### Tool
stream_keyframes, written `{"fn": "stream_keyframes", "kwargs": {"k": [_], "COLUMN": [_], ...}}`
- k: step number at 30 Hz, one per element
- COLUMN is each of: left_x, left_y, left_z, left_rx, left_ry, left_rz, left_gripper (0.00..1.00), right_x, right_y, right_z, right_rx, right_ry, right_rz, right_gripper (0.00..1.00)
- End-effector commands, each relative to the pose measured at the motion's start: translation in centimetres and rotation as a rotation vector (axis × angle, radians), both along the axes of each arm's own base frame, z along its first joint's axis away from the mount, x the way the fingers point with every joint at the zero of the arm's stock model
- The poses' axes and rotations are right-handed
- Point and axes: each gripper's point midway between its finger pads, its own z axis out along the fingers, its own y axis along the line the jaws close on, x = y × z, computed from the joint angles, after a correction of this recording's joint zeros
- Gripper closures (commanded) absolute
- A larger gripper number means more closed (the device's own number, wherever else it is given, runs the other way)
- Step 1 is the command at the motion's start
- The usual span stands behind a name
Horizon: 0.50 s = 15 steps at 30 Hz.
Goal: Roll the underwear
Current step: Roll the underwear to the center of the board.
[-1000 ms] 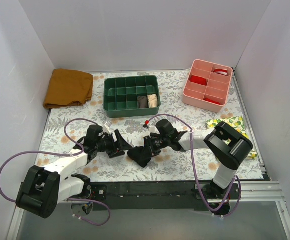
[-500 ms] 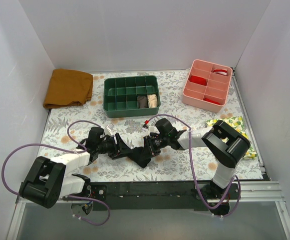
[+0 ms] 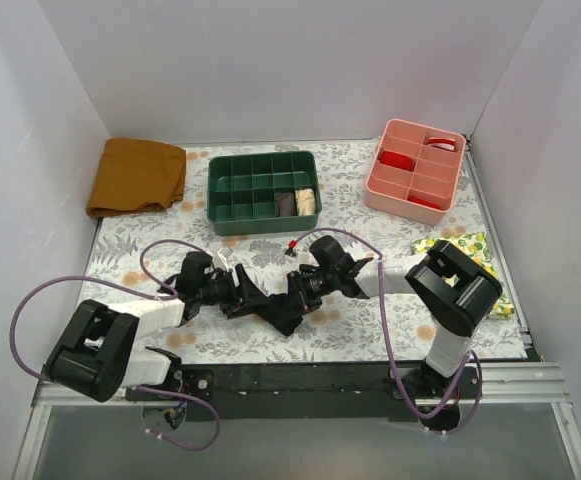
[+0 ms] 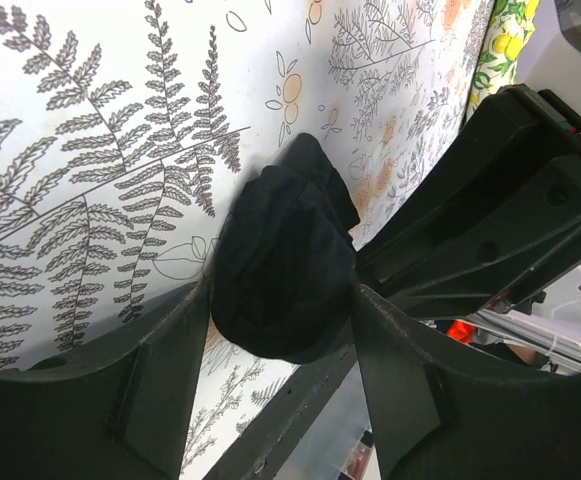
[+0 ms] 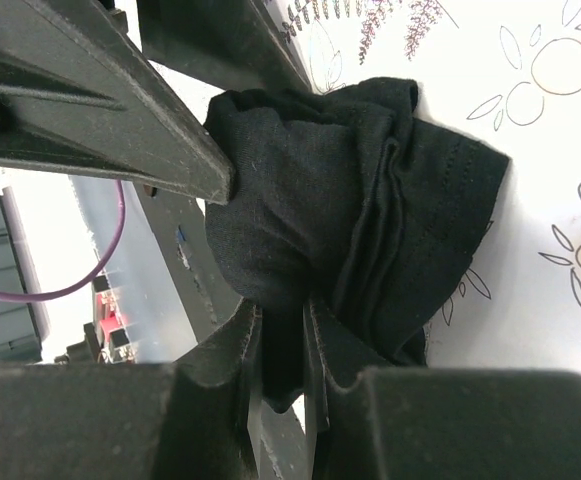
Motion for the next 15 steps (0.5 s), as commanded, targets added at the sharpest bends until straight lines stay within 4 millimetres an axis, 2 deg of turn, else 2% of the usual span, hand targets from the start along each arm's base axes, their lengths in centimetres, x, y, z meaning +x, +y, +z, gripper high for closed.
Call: {"fn": "stream_keyframes", "kwargs": {"k": [1,6,8,10,13,15], "left_x": [0.8,0.7,0.6,0.6,0.4,0.2], "left_y": [-0.8,-1.1,-1.4,-1.2,-1.6,-1.9], "left_z": [0.9,0.0,-0.3,-1.1,-1.5,-1.6], "left_rx": [-0.019,0.023,0.05,0.094,0.126,0.144], "left_ry": [-0.021,-0.008,-0.01,0.005,0.011,0.013], "left_rz": [-0.016,-0.018,-0.03,-0.016,-0.019,-0.032], "left_gripper": [0.42,0.48,0.64,0.74,0.86,0.9], "right_x": [-1.3,-1.2,-1.2,-1.4,-1.6,-1.6], "right_y": [-3.9,-3.7,-3.7,-3.6,-3.5,-3.5], "right_z": [-5.0,-4.9,-5.0,-4.9,-5.1,-5.1], "right_rx": [-0.261,-0.265,-0.273,-0.273,-0.283,-0.29], "right_ry": [0.024,0.007,0.0,-0.012,-0.024,-0.034], "right_rz": [-0.032,-0.028,-0.025,-0.019,-0.011,-0.007], "right_gripper": [0.99,0.99,0.99,0.99,0.99,0.99]}}
